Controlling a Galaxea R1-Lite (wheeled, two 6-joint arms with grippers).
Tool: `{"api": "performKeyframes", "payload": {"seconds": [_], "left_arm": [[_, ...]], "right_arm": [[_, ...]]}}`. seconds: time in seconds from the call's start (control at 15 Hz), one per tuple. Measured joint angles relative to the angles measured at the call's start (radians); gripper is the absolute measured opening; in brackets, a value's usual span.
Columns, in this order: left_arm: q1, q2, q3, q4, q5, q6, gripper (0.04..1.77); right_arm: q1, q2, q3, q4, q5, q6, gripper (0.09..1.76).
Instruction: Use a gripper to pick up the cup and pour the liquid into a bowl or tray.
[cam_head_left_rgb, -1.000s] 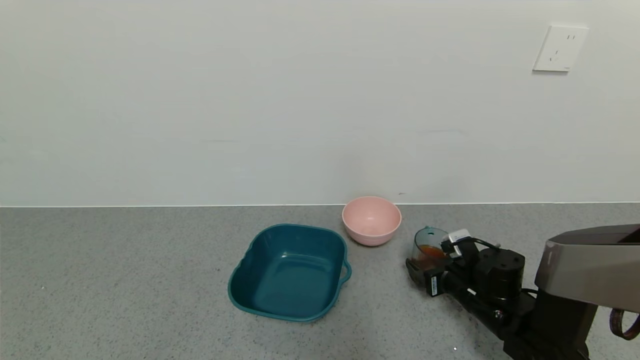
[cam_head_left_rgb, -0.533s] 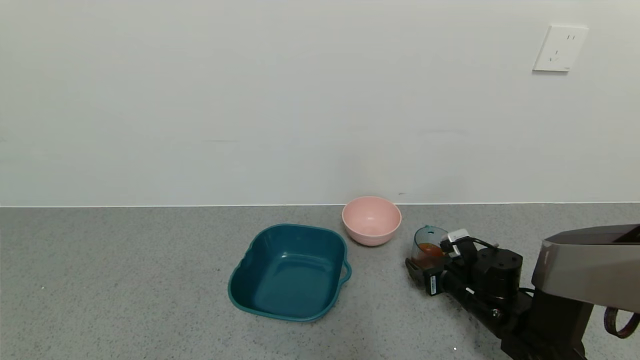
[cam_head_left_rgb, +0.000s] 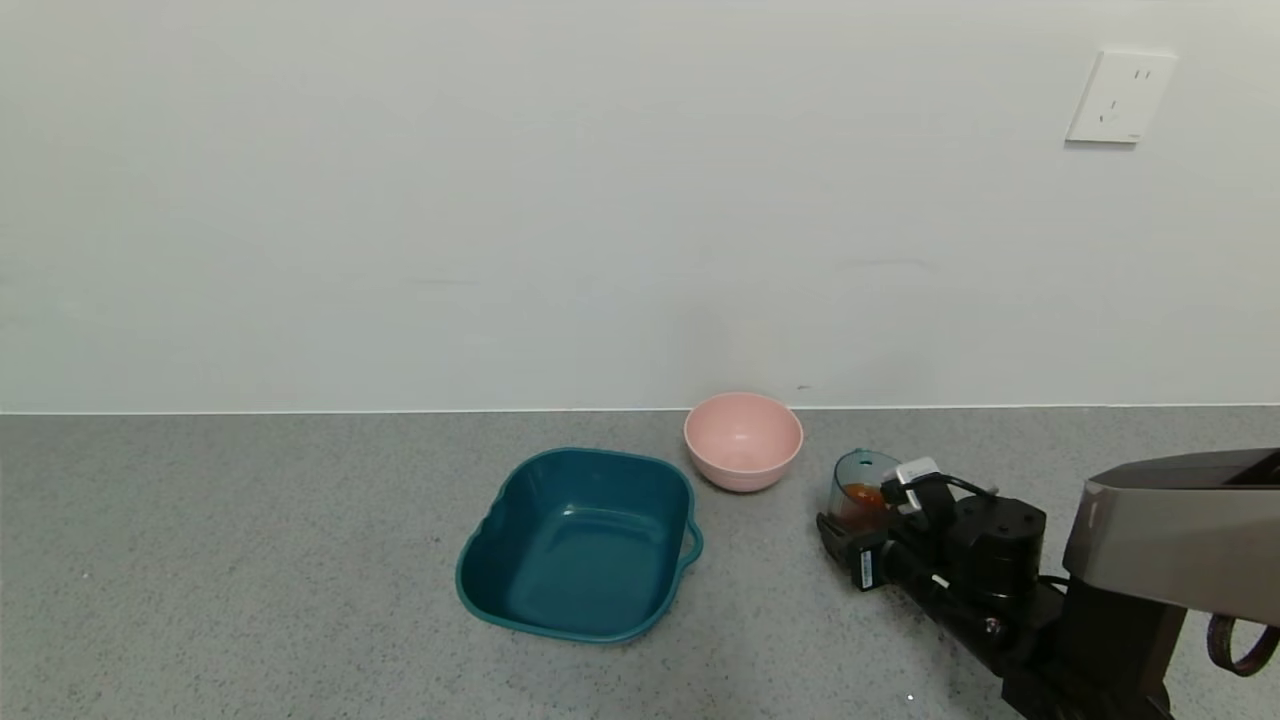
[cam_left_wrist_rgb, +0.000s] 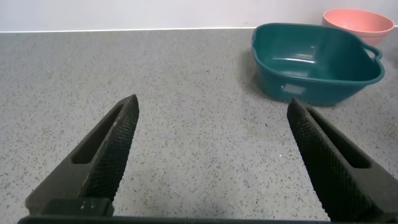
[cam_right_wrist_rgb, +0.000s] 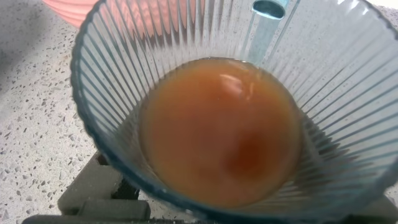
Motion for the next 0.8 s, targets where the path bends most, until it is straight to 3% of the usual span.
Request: {"api": "performKeyframes", "payload": {"seconds": [0.8], "left_arm": [[0.000,0.000,0.000,0.000,0.000,0.000,1.72]], "right_arm": [[-0.003,-0.026,0.002,0.006,0.001,0.000,1.36]]}}
